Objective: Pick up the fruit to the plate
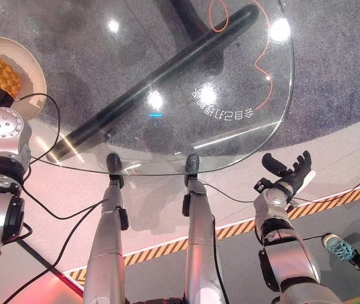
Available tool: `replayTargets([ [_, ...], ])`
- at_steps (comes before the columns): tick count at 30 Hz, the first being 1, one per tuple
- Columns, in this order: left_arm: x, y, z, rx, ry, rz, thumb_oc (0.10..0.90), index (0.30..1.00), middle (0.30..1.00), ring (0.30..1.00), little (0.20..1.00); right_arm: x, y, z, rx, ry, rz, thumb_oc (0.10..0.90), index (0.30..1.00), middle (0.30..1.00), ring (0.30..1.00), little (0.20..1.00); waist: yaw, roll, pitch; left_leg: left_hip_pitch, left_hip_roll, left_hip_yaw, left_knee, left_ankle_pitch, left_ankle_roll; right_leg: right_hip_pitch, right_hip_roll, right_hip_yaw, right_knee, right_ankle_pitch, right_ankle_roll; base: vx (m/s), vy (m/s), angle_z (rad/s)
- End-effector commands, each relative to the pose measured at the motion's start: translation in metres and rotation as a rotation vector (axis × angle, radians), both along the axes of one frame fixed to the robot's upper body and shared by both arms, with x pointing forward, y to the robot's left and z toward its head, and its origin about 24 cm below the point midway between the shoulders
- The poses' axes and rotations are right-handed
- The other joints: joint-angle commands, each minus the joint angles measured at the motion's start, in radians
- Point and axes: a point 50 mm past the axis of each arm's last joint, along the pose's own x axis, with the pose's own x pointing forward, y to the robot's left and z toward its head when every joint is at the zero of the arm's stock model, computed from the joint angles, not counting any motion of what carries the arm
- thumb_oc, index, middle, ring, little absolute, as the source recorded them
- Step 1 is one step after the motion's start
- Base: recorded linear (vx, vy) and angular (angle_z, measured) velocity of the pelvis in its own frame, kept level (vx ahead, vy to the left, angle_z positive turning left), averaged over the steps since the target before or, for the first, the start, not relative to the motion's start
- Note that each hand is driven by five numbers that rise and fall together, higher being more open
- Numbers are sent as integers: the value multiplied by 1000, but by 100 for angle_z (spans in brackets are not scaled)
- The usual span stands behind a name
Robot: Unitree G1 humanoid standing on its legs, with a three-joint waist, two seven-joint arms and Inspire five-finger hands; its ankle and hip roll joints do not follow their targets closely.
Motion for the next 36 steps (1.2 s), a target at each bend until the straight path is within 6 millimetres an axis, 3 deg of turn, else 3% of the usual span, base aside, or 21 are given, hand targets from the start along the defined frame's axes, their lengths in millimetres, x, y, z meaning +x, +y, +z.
replayTargets([
  [1,-28,23,58,37,-259,78,303,474,474,474,403,-6,-10,4,-58,-29,-45,800,900,900,900,900,21,-55,-23,-4,-45,34,154,-161,30,116,78,-4,-226,88,-11,0,0,0],
  [26,-24,18,43,47,-254,15,364,526,526,526,464,-8,-10,2,-58,-38,-52,800,900,900,900,900,33,-50,-23,2,-52,25,152,-161,32,125,77,-8,-227,83,-13,0,0,0],
  [29,-23,17,42,49,-251,7,435,587,587,587,535,-7,-9,3,-57,-39,-53,800,900,900,900,900,34,-48,-23,2,-53,22,148,-161,32,125,78,-6,-230,83,-13,0,0,0],
  [30,-23,16,41,50,-252,5,525,665,665,665,625,-7,-8,3,-56,-39,-54,800,900,900,900,900,34,-47,-23,3,-53,22,147,-160,33,125,79,-7,-230,83,-13,0,0,0],
  [32,-23,16,40,51,-251,3,556,691,691,691,656,-7,-7,2,-56,-38,-53,800,900,900,900,900,34,-47,-23,4,-54,21,145,-160,33,127,79,-7,-230,82,-13,0,0,0],
  [33,-23,16,39,55,-248,-2,644,766,766,766,744,-7,-8,3,-57,-40,-56,800,900,900,900,900,37,-45,-23,3,-54,19,144,-159,33,126,79,-7,-229,81,-13,0,0,0],
  [36,-23,16,36,53,-247,-6,676,794,794,794,776,-8,-9,3,-61,-40,-57,800,900,900,900,900,39,-44,-23,3,-57,17,145,-158,33,127,81,-7,-226,79,-14,0,0,0],
])
